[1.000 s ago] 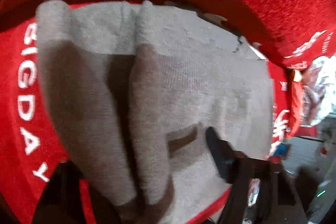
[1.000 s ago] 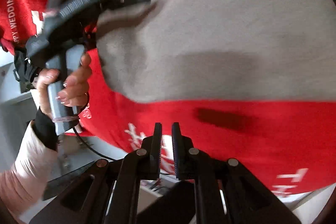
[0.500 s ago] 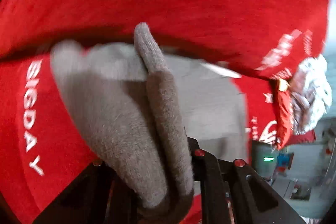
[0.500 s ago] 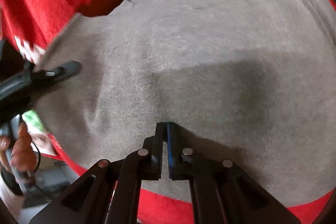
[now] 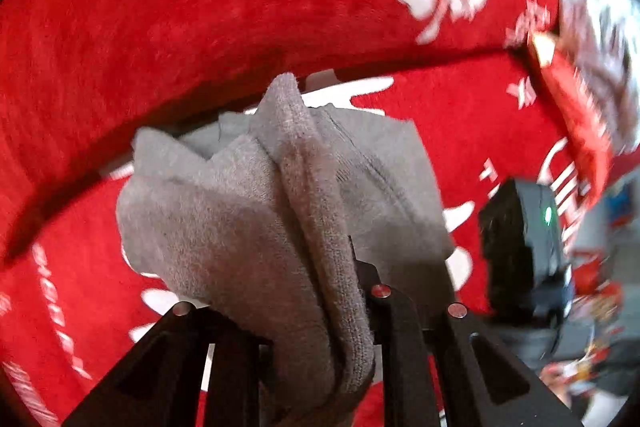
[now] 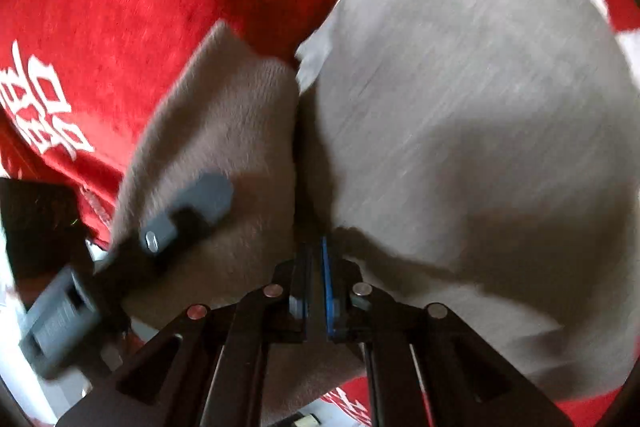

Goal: Fold small clothes

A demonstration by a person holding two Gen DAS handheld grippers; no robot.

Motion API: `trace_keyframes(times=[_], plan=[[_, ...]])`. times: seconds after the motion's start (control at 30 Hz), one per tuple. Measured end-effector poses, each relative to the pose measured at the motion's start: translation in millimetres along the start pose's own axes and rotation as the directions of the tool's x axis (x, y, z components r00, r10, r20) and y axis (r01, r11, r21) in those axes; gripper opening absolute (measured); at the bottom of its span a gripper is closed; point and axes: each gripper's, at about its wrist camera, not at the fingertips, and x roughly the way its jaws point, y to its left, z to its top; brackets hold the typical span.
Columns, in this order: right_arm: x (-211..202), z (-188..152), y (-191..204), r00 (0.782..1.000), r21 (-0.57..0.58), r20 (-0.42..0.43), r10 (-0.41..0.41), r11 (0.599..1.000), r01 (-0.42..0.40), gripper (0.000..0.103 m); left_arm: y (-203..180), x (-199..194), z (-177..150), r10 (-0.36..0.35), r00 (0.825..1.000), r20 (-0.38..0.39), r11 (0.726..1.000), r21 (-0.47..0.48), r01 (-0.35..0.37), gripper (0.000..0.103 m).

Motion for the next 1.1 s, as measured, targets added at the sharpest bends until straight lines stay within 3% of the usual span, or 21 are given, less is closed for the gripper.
trace_keyframes(times=[0.13,0.27,0.33,0.4,0.47,0.5,0.6,0.67,0.7,0.73,0.83,0.9,0.97,1.0,1.03,1.1], plan=[[-9.7,4.3,-18.5,0.998,0.040,-0.018,0.067,0.997,-0.066,0.007,-32.4,6.7,5.7,0.080,0.996,-0.029,0.992,0.104,-0.077,0.018],[-17.6,12.1,-39.3,0.994,0.102,-0.019,0.110,0.989,-0.107,0.010,-58.0,9.1,6.0,0.188,0.982,-0.021,0.959,0.222,-0.179,0.018],[-20.6,12.7,-50.1,0.993,0.130,-0.011,0.120,0.984,-0.117,0.010,-62.5,8.5,6.0,0.186,0.982,-0.023,0.957,0.229,-0.176,0.018],[-21.7,13.7,-56.3,0.990,0.149,-0.004,0.139,0.979,-0.136,0.015,-60.9,1.4,2.5,0.173,0.985,-0.012,0.960,0.224,-0.166,0.018],[-32.2,18.4,-61.9,0.988,0.154,0.005,0.155,0.976,-0.154,0.035,-62.1,-7.4,-1.3,0.176,0.984,0.009,0.954,0.244,-0.172,0.018],[-35.8,20.5,-64.2,0.985,0.157,0.010,0.170,0.973,-0.170,0.040,-63.8,-10.9,-3.1,0.173,0.985,0.022,0.950,0.261,-0.173,0.019],[-45.5,25.8,-72.3,0.980,0.187,0.021,0.197,0.962,-0.198,0.040,-65.3,-25.6,-9.6,0.136,0.988,0.067,0.943,0.297,-0.150,0.040],[-53.6,29.7,-78.6,0.970,0.214,0.049,0.240,0.946,-0.245,0.042,-64.4,-43.1,-15.5,0.111,0.984,0.143,0.941,0.302,-0.150,0.065],[-57.4,32.2,-80.7,0.966,0.223,0.056,0.254,0.939,-0.260,0.042,-61.8,-51.4,-18.2,0.097,0.980,0.171,0.944,0.297,-0.145,0.085],[-60.1,36.5,-80.8,0.966,0.223,0.051,0.254,0.940,-0.259,0.042,-57.9,-60.4,-19.9,0.082,0.978,0.192,0.949,0.283,-0.136,0.088],[-54.3,38.3,-82.1,0.955,0.233,0.034,0.293,0.927,-0.293,0.043,-41.1,-76.0,-22.1,0.079,0.972,0.222,0.972,0.198,-0.124,0.088],[-55.7,41.1,-85.5,0.936,0.270,0.063,0.346,0.897,-0.349,0.050,-21.3,-78.7,-23.8,0.089,0.973,0.213,0.986,0.123,-0.116,0.088],[-63.3,42.8,-86.8,0.906,0.293,0.098,0.411,0.858,-0.421,0.071,5.1,-71.9,-27.3,0.113,0.978,0.173,0.992,0.033,-0.120,0.088],[-67.8,47.7,-90.2,0.897,0.290,0.103,0.429,0.850,-0.440,0.073,18.1,-68.5,-30.8,0.134,0.979,0.153,0.991,-0.009,-0.135,0.088],[-69.8,51.6,-85.6,0.898,0.268,0.092,0.430,0.858,-0.438,0.074,32.7,-64.1,-34.3,0.159,0.979,0.129,0.987,-0.059,-0.152,0.088],[-69.3,58.1,-70.2,0.923,0.206,0.036,0.384,0.901,-0.383,0.074,64.7,-57.0,-42.7,0.152,0.984,0.090,0.977,-0.161,-0.137,0.088]])
